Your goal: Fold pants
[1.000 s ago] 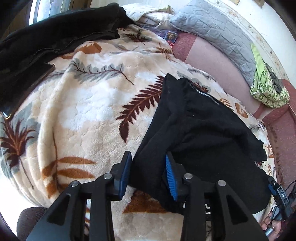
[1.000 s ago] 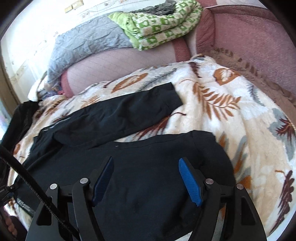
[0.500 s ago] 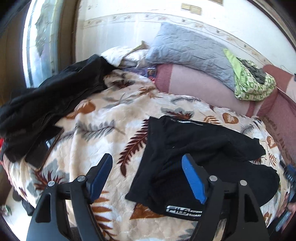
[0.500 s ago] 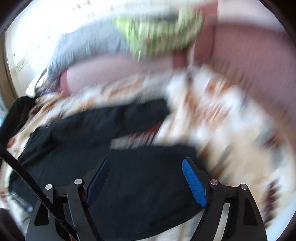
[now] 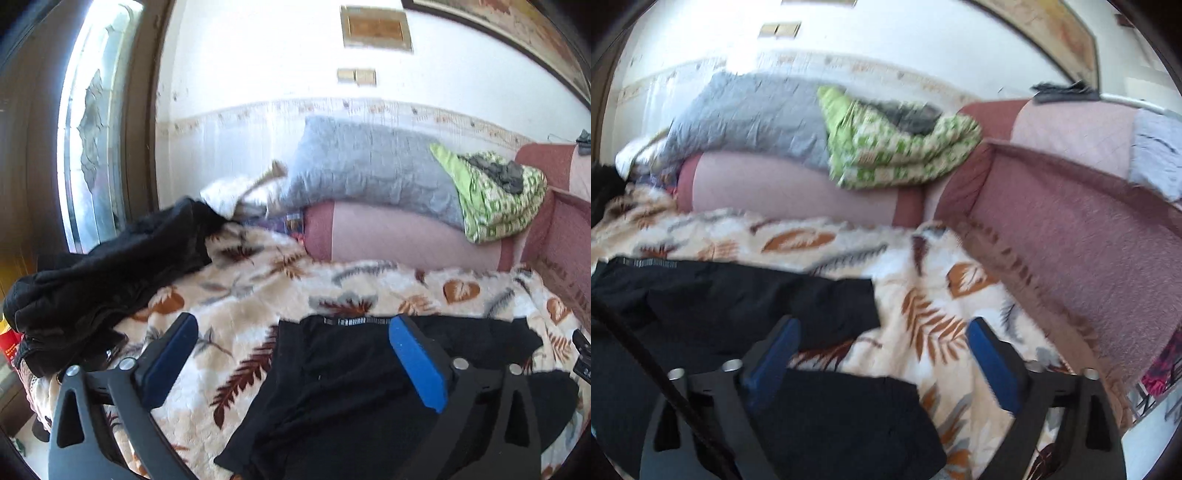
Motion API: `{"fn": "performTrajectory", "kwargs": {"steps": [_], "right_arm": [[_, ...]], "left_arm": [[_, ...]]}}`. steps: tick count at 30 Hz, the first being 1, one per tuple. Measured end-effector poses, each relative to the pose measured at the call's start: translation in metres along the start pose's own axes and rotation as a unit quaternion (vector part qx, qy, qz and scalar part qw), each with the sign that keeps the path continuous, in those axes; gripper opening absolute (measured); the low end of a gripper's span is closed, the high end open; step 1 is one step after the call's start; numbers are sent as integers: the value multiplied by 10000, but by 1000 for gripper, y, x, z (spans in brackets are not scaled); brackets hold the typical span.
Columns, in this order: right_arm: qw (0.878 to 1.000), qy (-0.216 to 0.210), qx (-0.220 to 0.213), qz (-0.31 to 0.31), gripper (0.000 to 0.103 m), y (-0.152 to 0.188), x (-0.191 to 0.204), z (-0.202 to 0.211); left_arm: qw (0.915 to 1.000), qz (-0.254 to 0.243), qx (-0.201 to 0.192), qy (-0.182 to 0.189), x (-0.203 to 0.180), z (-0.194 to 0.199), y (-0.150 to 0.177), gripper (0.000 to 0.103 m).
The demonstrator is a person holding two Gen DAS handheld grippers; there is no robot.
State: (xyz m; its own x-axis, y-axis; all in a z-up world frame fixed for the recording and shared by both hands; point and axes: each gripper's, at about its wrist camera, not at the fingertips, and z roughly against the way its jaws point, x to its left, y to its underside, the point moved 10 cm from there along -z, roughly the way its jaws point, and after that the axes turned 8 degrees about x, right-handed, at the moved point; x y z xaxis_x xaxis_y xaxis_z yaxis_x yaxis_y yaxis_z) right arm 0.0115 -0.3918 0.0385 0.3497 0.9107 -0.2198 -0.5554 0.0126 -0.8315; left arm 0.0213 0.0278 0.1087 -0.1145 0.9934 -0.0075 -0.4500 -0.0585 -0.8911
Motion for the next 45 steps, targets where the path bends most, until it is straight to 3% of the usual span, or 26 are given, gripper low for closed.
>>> {"fn": "performTrajectory", "kwargs": {"steps": [2,7,11,13,14,16,17,18,22,34,45], "right_arm": [[9996,-146,-238,-13,103,-9,1,6],[9978,-537,-318,235,103,-28,17,30],[9937,-119,-1118,-12,103,-50,3,71],[9908,-471,-1267,59,103,-53,16,76],[9921,-619,-1067,223,103,-50,27,70],[9926,-978,-41,720,101,-30,58,39],[9899,-1077,333,864,91,-20,69,27],[9887,-1087,500,901,87,-12,76,18],[9823,-1533,846,670,89,7,90,3],[9801,-1476,1099,744,91,12,100,-35],[9785,-1502,1149,822,91,23,109,-46]], "left_arm": [[9998,78,-110,115,-5,3,-4,103],[9974,13,522,505,-26,-8,5,103],[9969,-40,511,596,-28,3,12,103],[9979,-171,404,472,-25,9,11,103],[9981,-226,375,432,-25,11,10,103],[9980,-333,377,390,-24,12,11,103],[9977,-383,422,372,-25,11,13,103],[9971,-447,496,357,-25,9,15,103],[9934,-809,762,276,-31,-4,28,103],[9796,-989,1709,378,-49,-66,70,103],[9733,-1067,1995,392,-48,-82,81,103]]}}
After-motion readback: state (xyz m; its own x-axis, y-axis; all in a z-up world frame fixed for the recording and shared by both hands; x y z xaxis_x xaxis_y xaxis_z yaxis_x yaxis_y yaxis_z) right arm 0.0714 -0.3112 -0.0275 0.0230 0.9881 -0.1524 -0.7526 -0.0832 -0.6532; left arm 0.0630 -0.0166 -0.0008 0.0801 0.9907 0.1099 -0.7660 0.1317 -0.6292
